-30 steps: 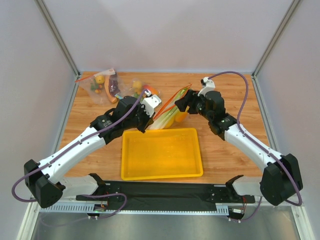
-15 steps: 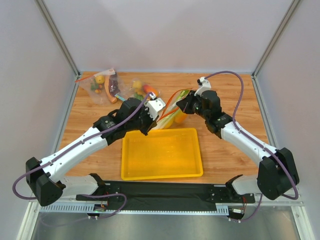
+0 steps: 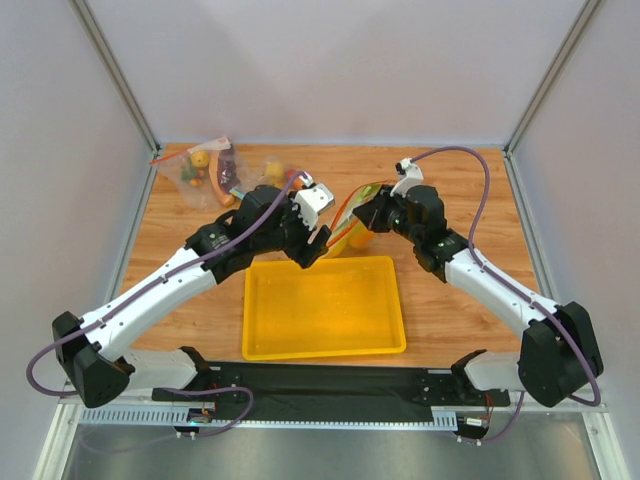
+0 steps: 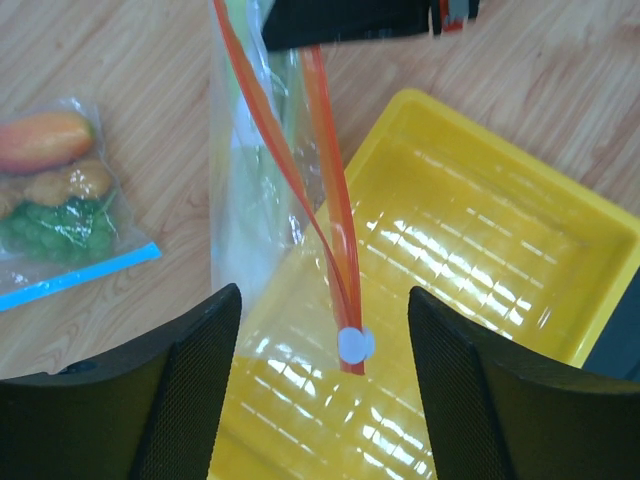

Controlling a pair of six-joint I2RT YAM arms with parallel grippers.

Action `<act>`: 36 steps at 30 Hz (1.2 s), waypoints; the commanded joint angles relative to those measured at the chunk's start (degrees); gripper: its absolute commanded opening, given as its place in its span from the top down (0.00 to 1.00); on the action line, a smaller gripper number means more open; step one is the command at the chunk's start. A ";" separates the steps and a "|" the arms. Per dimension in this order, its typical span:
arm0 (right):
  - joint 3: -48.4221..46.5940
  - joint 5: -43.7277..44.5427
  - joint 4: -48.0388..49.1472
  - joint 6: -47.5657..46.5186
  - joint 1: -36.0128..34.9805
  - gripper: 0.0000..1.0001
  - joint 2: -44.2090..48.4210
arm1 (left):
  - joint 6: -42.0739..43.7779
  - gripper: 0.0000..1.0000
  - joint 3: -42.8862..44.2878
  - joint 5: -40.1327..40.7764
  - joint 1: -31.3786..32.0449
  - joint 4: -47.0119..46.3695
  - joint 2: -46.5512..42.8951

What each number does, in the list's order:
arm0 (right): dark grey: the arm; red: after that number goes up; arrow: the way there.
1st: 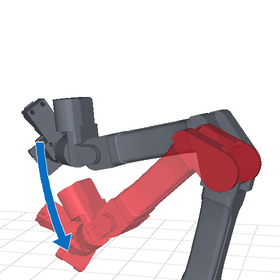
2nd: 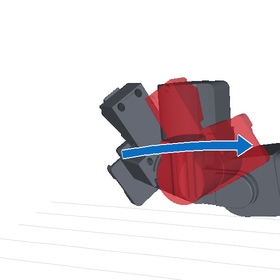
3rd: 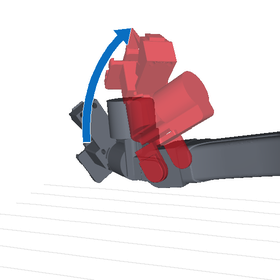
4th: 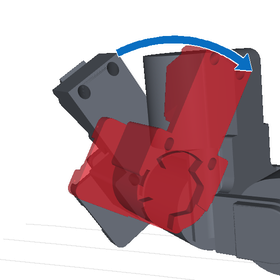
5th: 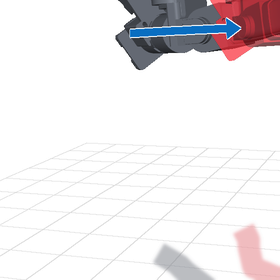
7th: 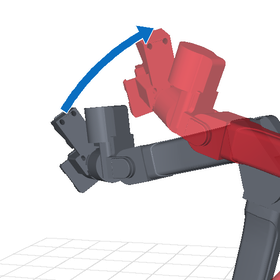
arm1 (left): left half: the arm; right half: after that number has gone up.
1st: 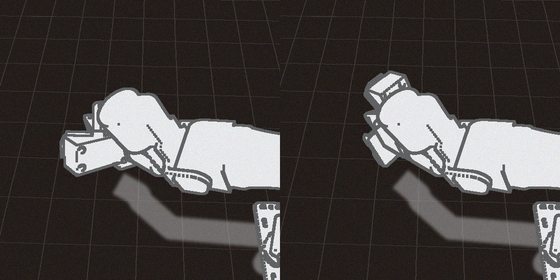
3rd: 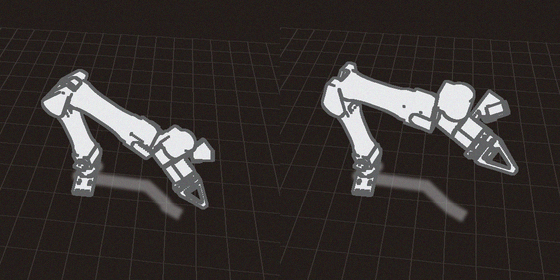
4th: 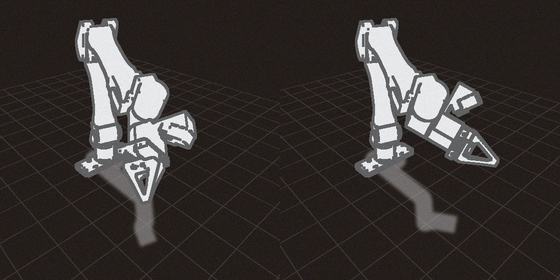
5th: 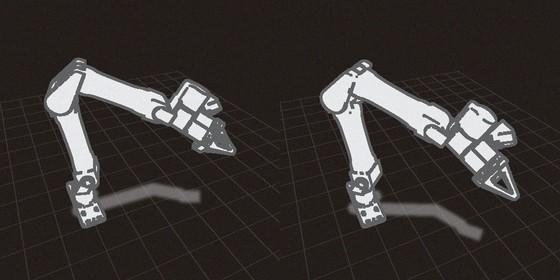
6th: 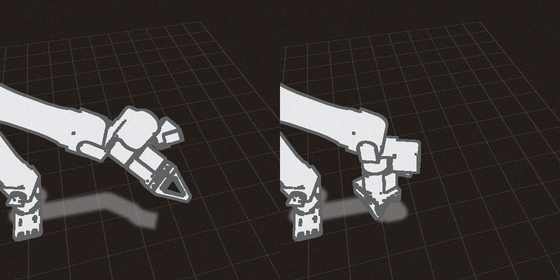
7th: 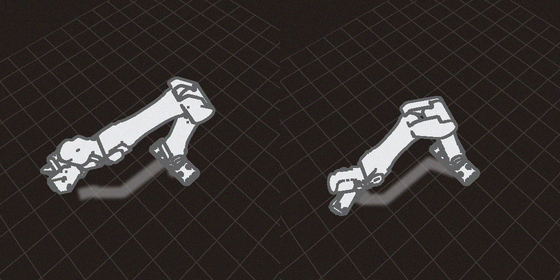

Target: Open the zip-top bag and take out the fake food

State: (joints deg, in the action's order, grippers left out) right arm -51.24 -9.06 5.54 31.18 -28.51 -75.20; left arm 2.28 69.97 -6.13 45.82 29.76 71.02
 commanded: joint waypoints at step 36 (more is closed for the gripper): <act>5.54 0.36 0.00 -3.58 -6.56 1.00 7.96 | -9.05 1.00 11.94 -1.43 -4.87 -2.16 17.92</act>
State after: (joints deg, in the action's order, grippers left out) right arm -45.89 -9.54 5.15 28.62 -34.61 -69.10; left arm -6.92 81.17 -8.03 41.45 27.64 89.84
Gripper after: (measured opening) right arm 0.007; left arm 0.049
